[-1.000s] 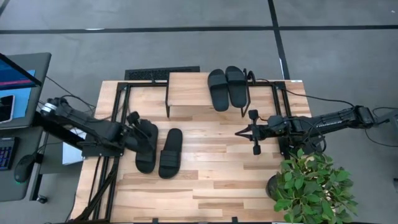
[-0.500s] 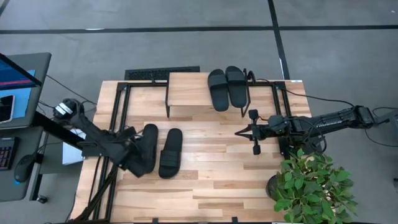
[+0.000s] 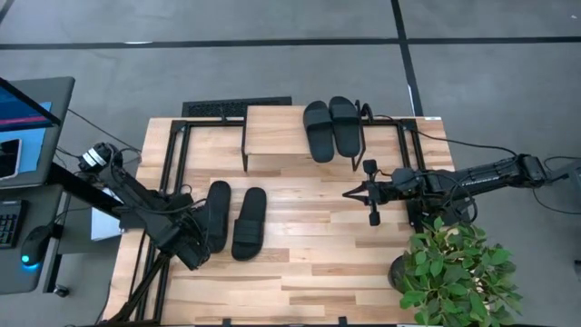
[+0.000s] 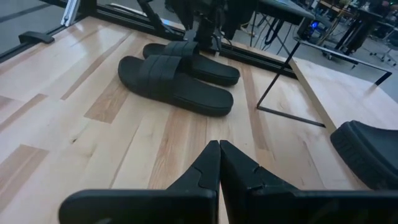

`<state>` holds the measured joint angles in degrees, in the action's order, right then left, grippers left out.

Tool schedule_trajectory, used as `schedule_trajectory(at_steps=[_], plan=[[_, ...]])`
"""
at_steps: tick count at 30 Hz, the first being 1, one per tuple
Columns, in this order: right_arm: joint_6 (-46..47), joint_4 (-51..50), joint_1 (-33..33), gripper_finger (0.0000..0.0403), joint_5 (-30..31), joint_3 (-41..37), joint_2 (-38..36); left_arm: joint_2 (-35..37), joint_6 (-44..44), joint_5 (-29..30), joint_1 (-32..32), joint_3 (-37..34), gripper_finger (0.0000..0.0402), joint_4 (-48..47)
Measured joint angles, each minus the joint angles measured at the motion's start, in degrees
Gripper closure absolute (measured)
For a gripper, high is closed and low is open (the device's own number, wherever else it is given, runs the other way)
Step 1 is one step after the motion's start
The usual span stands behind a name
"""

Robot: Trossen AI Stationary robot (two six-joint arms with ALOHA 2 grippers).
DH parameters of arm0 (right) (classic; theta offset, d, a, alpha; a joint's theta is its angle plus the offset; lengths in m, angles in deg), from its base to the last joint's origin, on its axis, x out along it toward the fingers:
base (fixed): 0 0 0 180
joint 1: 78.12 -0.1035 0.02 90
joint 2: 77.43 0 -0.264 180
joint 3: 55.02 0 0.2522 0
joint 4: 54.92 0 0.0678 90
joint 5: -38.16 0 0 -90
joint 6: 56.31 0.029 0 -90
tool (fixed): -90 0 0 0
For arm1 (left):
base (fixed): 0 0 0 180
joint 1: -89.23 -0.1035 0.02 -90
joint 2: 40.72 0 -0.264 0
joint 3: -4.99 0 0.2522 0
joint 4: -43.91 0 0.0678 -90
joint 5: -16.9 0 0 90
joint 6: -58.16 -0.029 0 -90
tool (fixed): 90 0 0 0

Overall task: Pick and place slides into the shelf
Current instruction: Put the left black slide on the shelf

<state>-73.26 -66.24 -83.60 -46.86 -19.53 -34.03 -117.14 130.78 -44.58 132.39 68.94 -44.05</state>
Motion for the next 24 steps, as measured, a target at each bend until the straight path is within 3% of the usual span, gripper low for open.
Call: schedule_trajectory(at_steps=[11,16,24], plan=[[1.97,-0.05,-0.12,0.0403,-0.39,0.0,-0.02,0.01,-1.07,-5.16,0.05,0.0,0.0276,8.92],[2.91,-0.43,-0.97,0.0403,-0.39,0.0,0.09,-0.16,-3.43,-5.5,1.47,0.02,0.027,16.41],[3.48,-0.46,-4.34,0.0403,-0.42,0.0,0.09,-4.25,-1.6,-7.28,4.0,0.0,0.0282,16.22]])
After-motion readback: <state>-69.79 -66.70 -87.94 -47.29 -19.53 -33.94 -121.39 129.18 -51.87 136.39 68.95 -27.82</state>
